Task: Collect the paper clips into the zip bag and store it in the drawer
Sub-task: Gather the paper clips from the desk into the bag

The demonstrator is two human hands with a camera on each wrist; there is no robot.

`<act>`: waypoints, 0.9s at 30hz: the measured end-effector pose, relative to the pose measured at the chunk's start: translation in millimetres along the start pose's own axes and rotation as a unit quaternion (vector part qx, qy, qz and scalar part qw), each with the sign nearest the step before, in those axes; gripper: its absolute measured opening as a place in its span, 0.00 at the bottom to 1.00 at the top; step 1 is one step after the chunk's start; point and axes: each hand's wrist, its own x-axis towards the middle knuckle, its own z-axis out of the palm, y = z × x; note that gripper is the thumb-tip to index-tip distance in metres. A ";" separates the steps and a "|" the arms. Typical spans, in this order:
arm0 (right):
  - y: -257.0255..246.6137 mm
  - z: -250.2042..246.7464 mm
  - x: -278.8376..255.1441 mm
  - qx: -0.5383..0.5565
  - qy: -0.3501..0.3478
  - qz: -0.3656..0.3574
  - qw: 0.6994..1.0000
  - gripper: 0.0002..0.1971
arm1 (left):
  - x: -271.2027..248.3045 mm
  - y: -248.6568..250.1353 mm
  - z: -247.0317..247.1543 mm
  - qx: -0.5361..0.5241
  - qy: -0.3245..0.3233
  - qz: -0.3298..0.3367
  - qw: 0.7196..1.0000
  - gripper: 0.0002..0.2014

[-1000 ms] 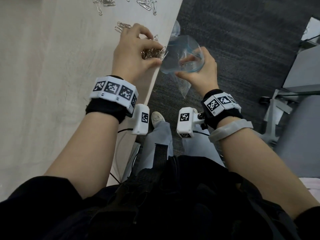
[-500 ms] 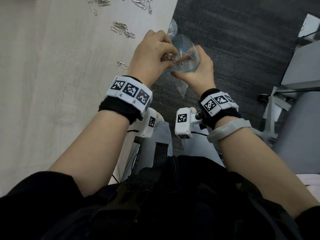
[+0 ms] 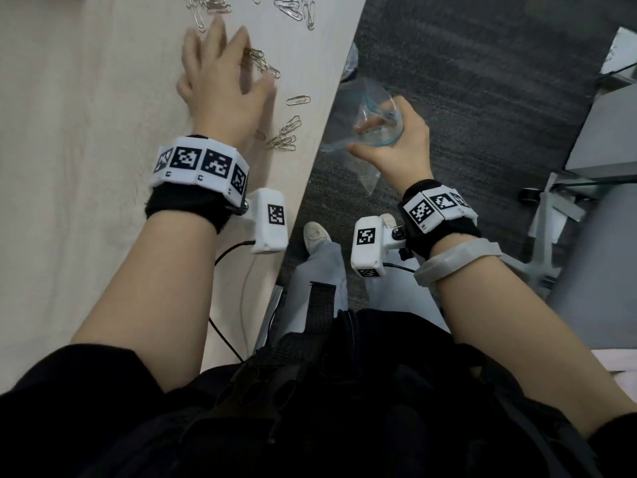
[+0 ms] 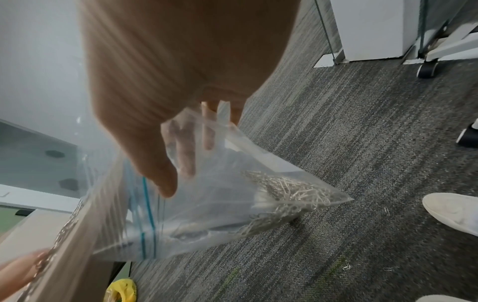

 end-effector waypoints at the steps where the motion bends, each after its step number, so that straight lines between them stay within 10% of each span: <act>1: 0.0 1.0 -0.1 0.004 0.001 0.001 1.000 0.26 | 0.2 -0.9 0.3 0.010 -0.005 0.001 1.000 0.27; 8: -7.0 2.4 -3.1 -0.002 0.009 -0.009 1.000 0.23 | -8.8 2.1 9.4 -0.098 0.026 0.092 0.991 0.10; 20: -12.6 -1.1 -7.4 -0.001 0.005 -0.012 1.000 0.28 | -24.3 42.3 28.7 -0.128 -0.056 0.178 0.974 0.10; 27: -13.2 -3.1 -12.0 -0.003 0.004 -0.008 1.000 0.21 | -28.5 18.7 7.1 -0.173 0.041 0.102 0.979 0.11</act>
